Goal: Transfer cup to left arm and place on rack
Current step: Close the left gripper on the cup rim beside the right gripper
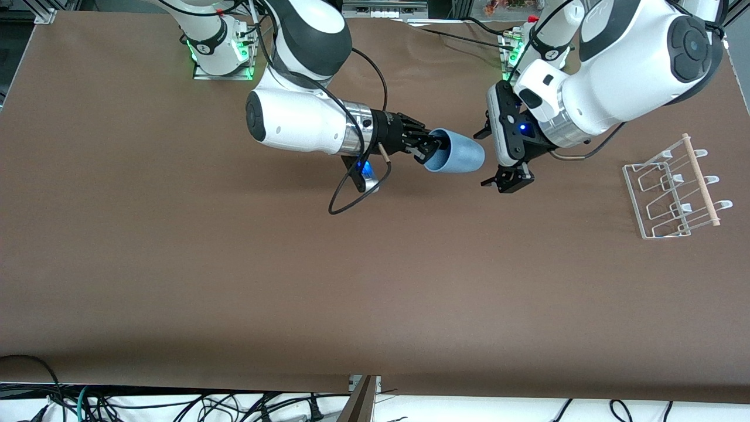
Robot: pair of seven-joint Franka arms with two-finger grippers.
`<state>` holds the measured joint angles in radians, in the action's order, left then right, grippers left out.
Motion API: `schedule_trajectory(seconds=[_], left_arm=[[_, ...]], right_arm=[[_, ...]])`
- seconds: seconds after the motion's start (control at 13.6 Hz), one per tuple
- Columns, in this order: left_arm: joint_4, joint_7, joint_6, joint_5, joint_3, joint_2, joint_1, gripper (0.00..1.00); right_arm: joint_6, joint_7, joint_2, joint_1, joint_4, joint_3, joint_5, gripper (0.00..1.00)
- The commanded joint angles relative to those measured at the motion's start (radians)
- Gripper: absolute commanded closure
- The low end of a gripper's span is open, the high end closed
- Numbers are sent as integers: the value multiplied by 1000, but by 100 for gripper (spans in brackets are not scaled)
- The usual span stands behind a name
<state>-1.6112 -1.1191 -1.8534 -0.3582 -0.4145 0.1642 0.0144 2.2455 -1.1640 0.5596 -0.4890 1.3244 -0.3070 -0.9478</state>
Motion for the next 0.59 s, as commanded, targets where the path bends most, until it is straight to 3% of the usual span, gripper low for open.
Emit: schedule_trajectory(seconds=[0.0, 0.44, 0.51], left_arm=[[-58, -47, -47, -31, -17, -40, 12, 0], [-139, -45, -167, -88, -47, -51, 12, 1], [-139, -45, -171, -87, -47, -51, 12, 10]], right_arm=[[3, -3, 9, 1, -22, -6, -23, 100], [3, -6, 13, 0, -22, -6, -23, 100], [3, -8, 14, -2, -22, -6, -23, 100]])
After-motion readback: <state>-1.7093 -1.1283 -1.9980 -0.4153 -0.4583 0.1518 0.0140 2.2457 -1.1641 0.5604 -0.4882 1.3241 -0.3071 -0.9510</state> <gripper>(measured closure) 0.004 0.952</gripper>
